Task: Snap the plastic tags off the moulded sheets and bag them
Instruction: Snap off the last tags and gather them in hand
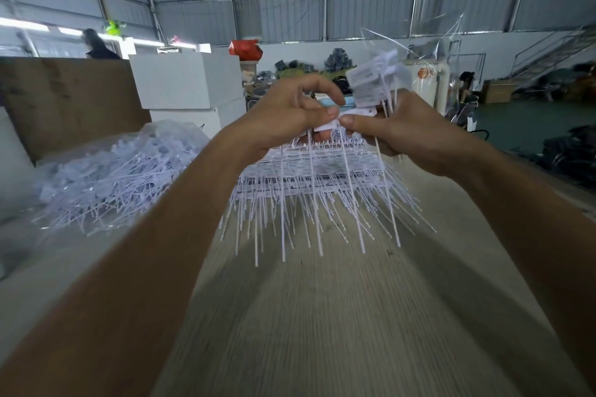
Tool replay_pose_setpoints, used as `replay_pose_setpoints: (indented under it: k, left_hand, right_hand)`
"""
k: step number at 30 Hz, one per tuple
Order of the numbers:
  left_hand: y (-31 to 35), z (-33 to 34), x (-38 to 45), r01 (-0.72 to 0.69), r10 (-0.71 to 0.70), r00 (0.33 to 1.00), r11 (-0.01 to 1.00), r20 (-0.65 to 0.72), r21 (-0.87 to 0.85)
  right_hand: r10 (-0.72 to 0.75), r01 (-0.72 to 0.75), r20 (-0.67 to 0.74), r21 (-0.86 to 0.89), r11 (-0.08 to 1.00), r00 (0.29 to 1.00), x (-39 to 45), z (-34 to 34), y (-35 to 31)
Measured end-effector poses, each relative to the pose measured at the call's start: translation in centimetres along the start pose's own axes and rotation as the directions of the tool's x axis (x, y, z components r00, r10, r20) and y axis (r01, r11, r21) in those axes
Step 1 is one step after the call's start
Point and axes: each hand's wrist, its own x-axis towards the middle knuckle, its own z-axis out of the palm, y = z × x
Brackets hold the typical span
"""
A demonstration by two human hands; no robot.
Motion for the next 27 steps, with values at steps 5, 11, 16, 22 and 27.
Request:
replay_pose_setpoints:
  k: [5,11,16,22,27]
  left_hand:
    - [0.1,0.2,0.6,0.2,-0.213,0.977,0.948,-0.03,-0.248]
    - [0.0,-0.5,0.3,0.336,-0.297,0.942,0.854,0.159,-0.396]
    - [0.1,-1.5,0.3,0.296,-0.289,0.955,0.93,0.061,-0.218]
    - [0.8,-1.9,-0.9,0.24,-0.25,0.933,0.968,0.259,0.069]
    - [1.0,-1.5,-0.3,0.096,-0.096,0.981,0.995,0.171,0.007]
  right_hand:
    - [-0.19,0.156,-0.06,-0.362,0.919,0.98,0.6,0.0,-0.1]
    - [-0.394,0.266,-0.062,-0.642,0.719,0.917,0.7,0.5,0.0]
    - [-0.32,0.171,-0.091,-0.692,0.701,0.943,0.8,2.5,0.8]
    - [0.127,-0.079,-0.544,0.112,0.991,0.829,0.9,-2.1,2.4]
    - [0.268,-0.23,-0.365,0.145,0.962,0.891,0.9,-1.0,3.1]
